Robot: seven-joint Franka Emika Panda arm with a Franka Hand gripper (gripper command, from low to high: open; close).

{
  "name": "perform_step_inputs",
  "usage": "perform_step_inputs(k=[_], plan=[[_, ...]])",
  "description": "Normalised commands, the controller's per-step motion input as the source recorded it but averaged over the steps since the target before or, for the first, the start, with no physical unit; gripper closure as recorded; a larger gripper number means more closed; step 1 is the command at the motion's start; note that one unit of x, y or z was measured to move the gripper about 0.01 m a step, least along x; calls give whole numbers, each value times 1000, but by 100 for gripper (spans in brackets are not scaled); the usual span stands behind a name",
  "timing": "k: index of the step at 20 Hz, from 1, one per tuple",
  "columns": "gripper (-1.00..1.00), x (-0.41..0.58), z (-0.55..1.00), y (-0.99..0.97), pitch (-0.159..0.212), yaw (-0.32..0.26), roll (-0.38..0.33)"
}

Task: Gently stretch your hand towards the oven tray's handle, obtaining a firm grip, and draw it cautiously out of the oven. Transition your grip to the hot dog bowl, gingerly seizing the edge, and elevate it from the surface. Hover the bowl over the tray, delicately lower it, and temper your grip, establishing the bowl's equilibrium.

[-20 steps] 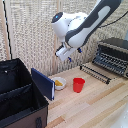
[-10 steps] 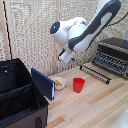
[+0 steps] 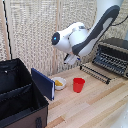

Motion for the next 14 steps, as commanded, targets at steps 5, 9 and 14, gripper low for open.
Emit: perform_step_inputs(k=[5, 9, 14], plan=[[-100, 207, -189, -497, -4, 68, -237], [-100, 237, -111, -524, -6, 53, -187], [-100, 163, 24, -638, -1, 18, -74]])
